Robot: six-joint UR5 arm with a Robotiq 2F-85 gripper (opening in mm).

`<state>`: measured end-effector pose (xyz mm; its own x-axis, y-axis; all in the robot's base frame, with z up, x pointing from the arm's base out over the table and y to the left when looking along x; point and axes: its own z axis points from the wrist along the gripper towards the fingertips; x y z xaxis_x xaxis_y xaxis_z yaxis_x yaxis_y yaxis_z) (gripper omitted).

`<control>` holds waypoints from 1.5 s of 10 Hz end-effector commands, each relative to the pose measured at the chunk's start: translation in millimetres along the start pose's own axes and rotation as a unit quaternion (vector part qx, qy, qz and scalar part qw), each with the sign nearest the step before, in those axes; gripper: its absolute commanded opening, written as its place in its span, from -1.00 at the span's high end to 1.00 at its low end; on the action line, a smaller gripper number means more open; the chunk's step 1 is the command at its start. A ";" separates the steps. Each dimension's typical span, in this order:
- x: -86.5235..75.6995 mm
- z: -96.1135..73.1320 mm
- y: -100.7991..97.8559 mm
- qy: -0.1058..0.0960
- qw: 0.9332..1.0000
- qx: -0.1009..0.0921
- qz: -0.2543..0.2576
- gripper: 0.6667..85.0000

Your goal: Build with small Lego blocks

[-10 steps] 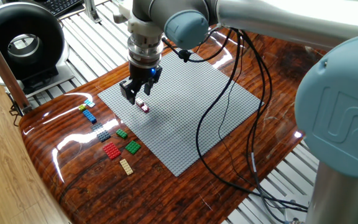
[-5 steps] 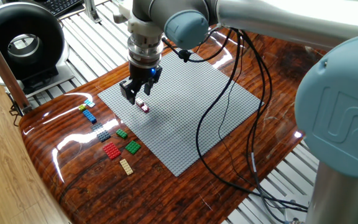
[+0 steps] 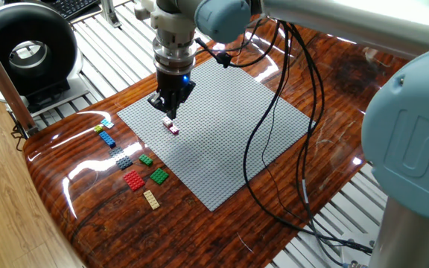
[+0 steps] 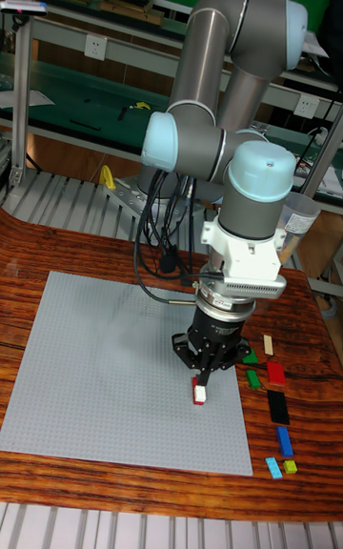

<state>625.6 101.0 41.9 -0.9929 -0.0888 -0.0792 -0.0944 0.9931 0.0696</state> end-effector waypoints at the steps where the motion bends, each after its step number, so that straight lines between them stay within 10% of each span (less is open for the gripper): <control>1: 1.7 -0.9 -12.4 0.007 0.999 0.023 -0.024 0.98; 15: -12.1 15.6 6.1 -0.010 1.000 0.009 -0.015 0.98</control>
<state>635.0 107.9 29.6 -0.9873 -0.1300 -0.0909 -0.1339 0.9903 0.0382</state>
